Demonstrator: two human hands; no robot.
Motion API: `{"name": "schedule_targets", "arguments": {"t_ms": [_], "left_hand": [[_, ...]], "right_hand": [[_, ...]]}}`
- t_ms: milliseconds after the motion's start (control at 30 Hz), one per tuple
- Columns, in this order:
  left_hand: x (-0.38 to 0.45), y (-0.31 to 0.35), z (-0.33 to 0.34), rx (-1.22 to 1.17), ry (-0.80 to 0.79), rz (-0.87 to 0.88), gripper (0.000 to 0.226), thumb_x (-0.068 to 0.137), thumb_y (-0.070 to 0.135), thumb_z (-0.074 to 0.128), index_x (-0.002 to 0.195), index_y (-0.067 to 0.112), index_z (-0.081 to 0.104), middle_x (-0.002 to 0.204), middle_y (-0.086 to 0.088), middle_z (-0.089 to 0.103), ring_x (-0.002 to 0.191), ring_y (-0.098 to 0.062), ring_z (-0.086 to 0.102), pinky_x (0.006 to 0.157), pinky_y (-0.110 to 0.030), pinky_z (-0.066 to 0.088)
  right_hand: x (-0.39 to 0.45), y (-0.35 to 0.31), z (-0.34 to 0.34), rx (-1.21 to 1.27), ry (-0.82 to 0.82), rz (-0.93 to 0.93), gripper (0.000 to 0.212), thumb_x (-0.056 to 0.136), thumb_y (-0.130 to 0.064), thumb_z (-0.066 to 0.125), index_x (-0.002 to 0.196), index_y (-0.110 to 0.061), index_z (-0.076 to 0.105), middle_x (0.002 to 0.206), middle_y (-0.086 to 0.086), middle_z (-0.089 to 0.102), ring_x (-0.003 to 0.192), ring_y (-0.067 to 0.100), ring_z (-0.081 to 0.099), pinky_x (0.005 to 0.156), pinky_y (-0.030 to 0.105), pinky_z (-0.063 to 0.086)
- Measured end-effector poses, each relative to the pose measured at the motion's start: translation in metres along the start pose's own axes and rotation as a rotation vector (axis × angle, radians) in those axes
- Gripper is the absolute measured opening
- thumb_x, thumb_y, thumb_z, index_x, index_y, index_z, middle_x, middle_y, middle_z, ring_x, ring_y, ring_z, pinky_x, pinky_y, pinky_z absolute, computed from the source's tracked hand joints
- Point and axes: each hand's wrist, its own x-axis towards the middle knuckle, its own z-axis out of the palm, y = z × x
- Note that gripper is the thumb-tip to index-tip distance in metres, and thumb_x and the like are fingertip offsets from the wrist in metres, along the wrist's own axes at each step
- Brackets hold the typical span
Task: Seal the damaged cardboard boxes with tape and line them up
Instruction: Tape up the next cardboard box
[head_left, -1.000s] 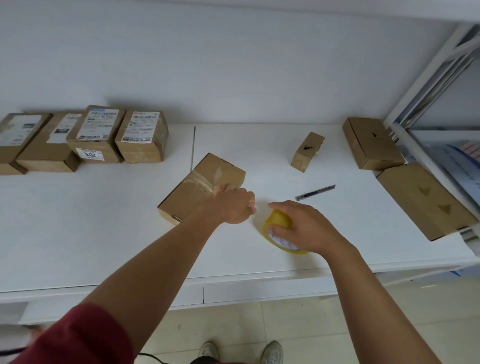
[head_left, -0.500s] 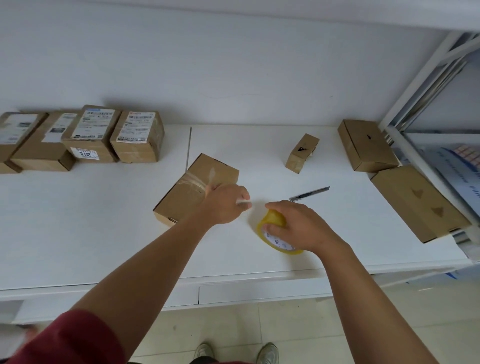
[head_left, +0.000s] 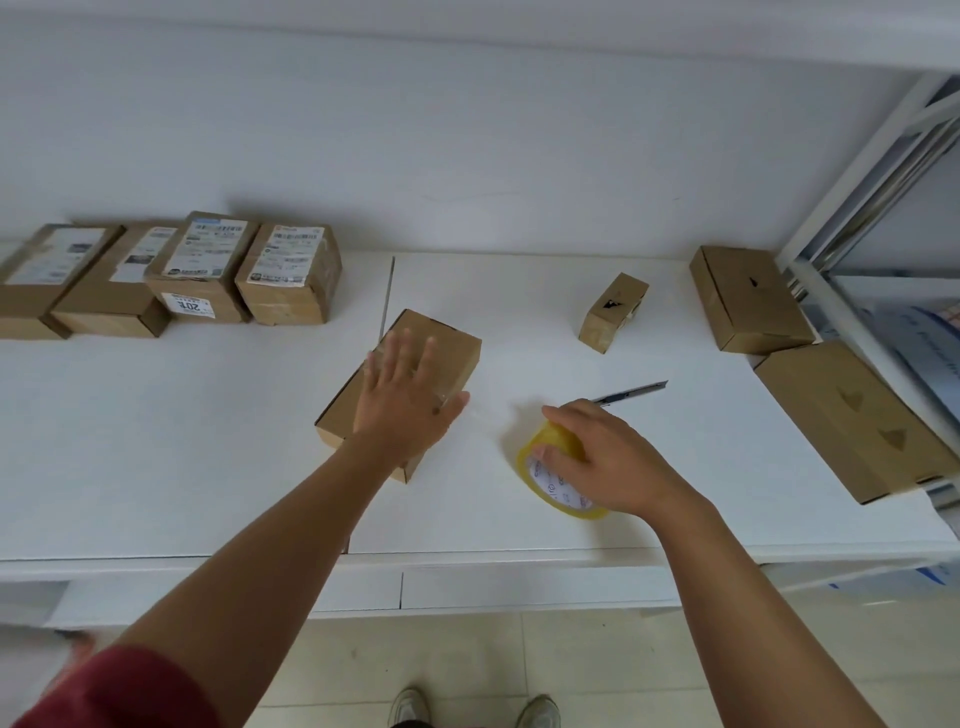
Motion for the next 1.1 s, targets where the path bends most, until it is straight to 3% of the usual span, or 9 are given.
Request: {"name": "schedule_targets", "arguments": {"t_ms": [100,200,333,467,667,867,967,1033,1100], "left_hand": [[-0.003,-0.003,0.002,-0.003,-0.052,-0.197,0.124,0.069,0.097,0.012,0.156,0.010,-0.007,0.163,-0.020,-0.011,0.151,-0.031,-0.015,0.122,-0.042,-0.008],[0.001,-0.007,-0.001,-0.040,-0.112,-0.225,0.132,0.063,0.100,0.006,0.156,0.007,-0.009,0.163,-0.019,-0.012,0.151,-0.030,-0.013,0.123,-0.041,-0.004],[-0.004,-0.003,-0.002,-0.012,-0.059,-0.187,0.123,0.070,0.095,0.008,0.156,0.009,-0.008,0.164,-0.014,-0.013,0.151,-0.026,-0.017,0.123,-0.041,-0.006],[-0.012,0.002,-0.002,-0.074,0.073,-0.160,0.102,0.082,0.085,0.026,0.156,0.014,0.019,0.164,-0.005,0.017,0.152,-0.022,0.010,0.121,-0.037,0.009],[-0.013,-0.006,-0.005,-0.028,-0.101,-0.073,0.104,0.084,0.082,0.003,0.158,0.008,0.001,0.166,-0.006,-0.004,0.152,-0.015,-0.010,0.123,-0.034,-0.006],[-0.019,-0.004,-0.010,-0.088,-0.033,-0.038,0.093,0.094,0.073,0.015,0.157,0.006,0.001,0.166,-0.009,-0.005,0.152,-0.018,-0.012,0.123,-0.035,-0.007],[-0.029,0.008,-0.020,-0.267,0.221,-0.031,0.072,0.098,0.052,0.029,0.151,0.005,0.034,0.158,-0.015,0.031,0.148,-0.030,0.023,0.121,-0.042,0.021],[-0.040,0.028,-0.024,-0.331,0.363,0.099,0.058,0.097,0.041,0.035,0.131,0.000,0.058,0.133,-0.019,0.058,0.120,-0.039,0.054,0.100,-0.048,0.045],[-0.050,0.052,-0.022,-0.342,0.414,0.268,0.045,0.097,0.030,0.041,0.115,-0.002,0.066,0.114,-0.017,0.066,0.101,-0.037,0.062,0.086,-0.046,0.051]], "right_hand": [[0.000,0.001,0.000,0.009,-0.006,-0.016,0.058,0.098,-0.051,0.046,0.150,-0.028,0.036,0.143,-0.014,0.042,0.129,0.010,0.042,0.098,0.029,0.039],[-0.001,0.001,0.004,0.009,-0.002,-0.021,0.057,0.099,-0.050,0.044,0.151,-0.027,0.034,0.139,-0.011,0.046,0.125,0.012,0.045,0.094,0.029,0.040],[0.000,0.000,0.002,-0.006,-0.002,-0.024,0.059,0.100,-0.049,0.042,0.152,-0.025,0.031,0.144,-0.010,0.042,0.128,0.013,0.043,0.097,0.030,0.040],[-0.001,0.003,-0.001,-0.034,0.045,-0.089,0.057,0.100,-0.046,0.042,0.152,-0.026,0.030,0.148,-0.011,0.036,0.129,0.013,0.041,0.097,0.034,0.044],[-0.002,0.006,0.009,0.033,0.027,0.003,0.063,0.096,-0.060,0.040,0.152,-0.038,0.021,0.149,-0.012,0.035,0.127,0.020,0.047,0.098,0.037,0.042],[-0.006,0.006,0.002,0.112,0.037,0.010,0.067,0.088,-0.070,0.044,0.147,-0.041,0.031,0.137,-0.019,0.044,0.114,0.005,0.048,0.090,0.030,0.039],[0.001,0.018,-0.007,0.287,0.215,0.050,0.045,0.092,-0.058,0.045,0.128,-0.033,0.056,0.118,-0.013,0.060,0.094,0.004,0.057,0.084,0.030,0.043],[0.016,0.042,-0.013,0.187,0.395,0.106,0.024,0.099,-0.029,0.048,0.114,-0.019,0.065,0.112,0.002,0.066,0.091,0.016,0.060,0.082,0.032,0.044],[0.031,0.067,-0.016,0.011,0.371,0.218,0.029,0.099,-0.013,0.046,0.122,-0.014,0.063,0.121,0.010,0.062,0.104,0.028,0.060,0.086,0.037,0.046]]}}
